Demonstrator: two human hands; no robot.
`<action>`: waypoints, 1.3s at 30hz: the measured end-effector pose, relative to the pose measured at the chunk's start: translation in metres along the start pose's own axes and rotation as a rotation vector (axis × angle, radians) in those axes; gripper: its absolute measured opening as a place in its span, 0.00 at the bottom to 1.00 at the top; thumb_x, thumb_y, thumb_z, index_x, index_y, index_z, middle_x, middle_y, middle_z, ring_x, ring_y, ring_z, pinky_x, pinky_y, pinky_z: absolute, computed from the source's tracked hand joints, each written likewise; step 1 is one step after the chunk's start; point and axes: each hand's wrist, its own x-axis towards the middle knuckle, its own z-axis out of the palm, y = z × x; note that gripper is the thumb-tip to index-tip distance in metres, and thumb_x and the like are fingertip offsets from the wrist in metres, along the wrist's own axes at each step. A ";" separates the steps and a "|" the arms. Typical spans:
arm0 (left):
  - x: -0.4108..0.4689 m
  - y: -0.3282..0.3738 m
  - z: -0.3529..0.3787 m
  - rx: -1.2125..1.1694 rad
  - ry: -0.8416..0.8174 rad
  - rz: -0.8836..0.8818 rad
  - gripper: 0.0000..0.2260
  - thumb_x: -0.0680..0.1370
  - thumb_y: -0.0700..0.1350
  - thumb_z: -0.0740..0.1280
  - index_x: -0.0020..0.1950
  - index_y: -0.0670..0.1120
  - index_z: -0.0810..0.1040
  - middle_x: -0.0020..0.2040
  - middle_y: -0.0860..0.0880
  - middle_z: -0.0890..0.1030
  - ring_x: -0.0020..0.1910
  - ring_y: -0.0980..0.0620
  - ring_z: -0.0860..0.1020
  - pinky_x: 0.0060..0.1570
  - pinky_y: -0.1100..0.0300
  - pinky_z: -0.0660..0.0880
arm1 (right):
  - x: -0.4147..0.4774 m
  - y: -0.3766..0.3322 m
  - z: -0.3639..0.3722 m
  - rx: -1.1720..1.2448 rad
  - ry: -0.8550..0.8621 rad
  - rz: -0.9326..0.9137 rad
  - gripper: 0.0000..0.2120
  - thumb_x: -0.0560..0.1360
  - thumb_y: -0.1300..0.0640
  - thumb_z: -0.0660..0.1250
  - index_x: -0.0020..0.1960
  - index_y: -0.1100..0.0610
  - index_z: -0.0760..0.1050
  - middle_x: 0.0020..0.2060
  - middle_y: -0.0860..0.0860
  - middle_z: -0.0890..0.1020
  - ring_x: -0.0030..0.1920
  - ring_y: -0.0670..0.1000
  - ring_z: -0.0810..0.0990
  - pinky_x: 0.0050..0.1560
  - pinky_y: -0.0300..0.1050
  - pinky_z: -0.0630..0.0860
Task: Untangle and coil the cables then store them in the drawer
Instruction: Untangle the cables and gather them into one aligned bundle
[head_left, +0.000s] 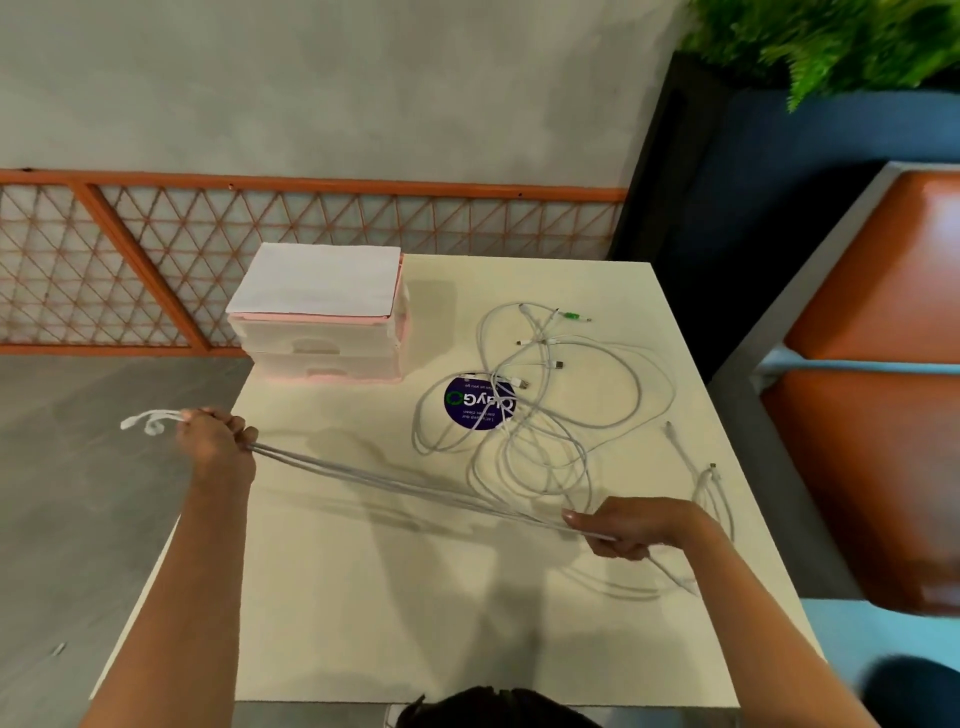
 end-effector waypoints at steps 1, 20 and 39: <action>-0.001 -0.002 0.001 0.003 0.004 0.001 0.16 0.82 0.41 0.43 0.35 0.50 0.59 0.19 0.56 0.60 0.17 0.59 0.58 0.17 0.68 0.53 | 0.000 0.006 -0.002 -0.034 0.040 0.033 0.31 0.73 0.29 0.52 0.27 0.54 0.64 0.21 0.49 0.62 0.23 0.48 0.60 0.33 0.39 0.63; -0.027 -0.035 0.007 0.041 -0.017 -0.056 0.14 0.81 0.41 0.45 0.36 0.49 0.60 0.23 0.54 0.60 0.18 0.57 0.57 0.18 0.69 0.54 | 0.021 0.078 0.012 -0.040 0.338 0.548 0.24 0.81 0.47 0.53 0.29 0.57 0.66 0.16 0.47 0.70 0.22 0.46 0.65 0.29 0.37 0.64; -0.082 -0.032 0.055 -0.085 -0.223 -0.025 0.17 0.84 0.45 0.48 0.36 0.48 0.62 0.25 0.54 0.60 0.20 0.57 0.57 0.19 0.68 0.54 | 0.050 -0.076 -0.001 -0.127 0.484 -0.194 0.10 0.76 0.53 0.68 0.52 0.58 0.76 0.44 0.50 0.78 0.44 0.50 0.77 0.41 0.36 0.71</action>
